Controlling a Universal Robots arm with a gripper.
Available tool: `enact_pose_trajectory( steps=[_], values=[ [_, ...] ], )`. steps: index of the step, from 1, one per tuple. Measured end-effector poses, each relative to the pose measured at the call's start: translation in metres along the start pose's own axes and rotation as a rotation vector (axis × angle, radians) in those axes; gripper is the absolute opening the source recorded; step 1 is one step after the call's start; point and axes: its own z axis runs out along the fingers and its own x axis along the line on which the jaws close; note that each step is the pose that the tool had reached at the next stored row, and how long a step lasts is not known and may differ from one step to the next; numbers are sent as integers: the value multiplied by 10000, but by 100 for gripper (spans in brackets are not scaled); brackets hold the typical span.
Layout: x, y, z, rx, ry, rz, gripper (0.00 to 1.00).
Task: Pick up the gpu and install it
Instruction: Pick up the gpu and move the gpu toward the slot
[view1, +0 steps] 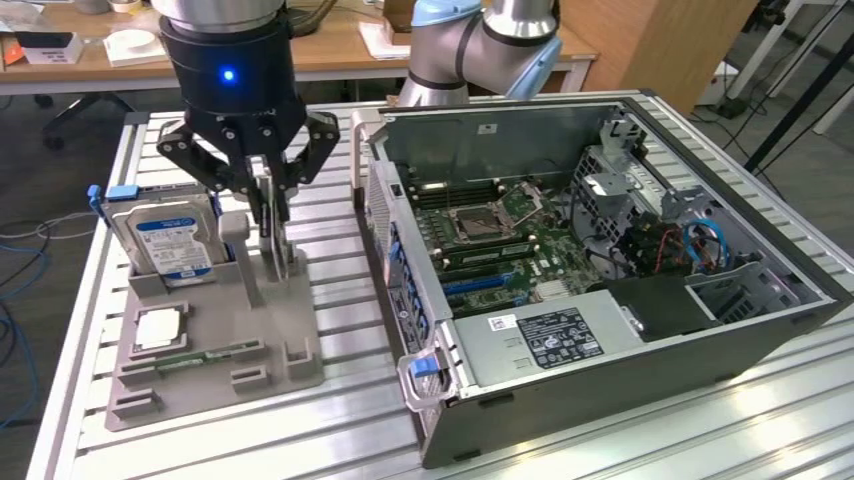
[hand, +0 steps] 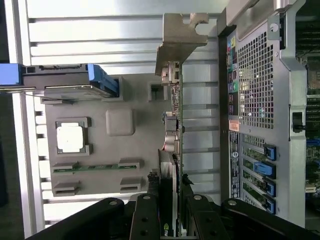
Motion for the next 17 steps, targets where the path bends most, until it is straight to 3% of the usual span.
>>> enact_pose_trajectory(
  steps=[12, 13, 15, 16, 17],
  values=[
    [-3, 2, -105, 0, 1, 0, 27],
    [-5, 3, -193, 0, 0, 0, 27],
    [-6, 4, -205, 0, 1, 0, 27],
    [-10, 6, -335, -1, 0, -1, 27],
    [-9, 6, -336, -1, -1, 0, 27]
  ],
)
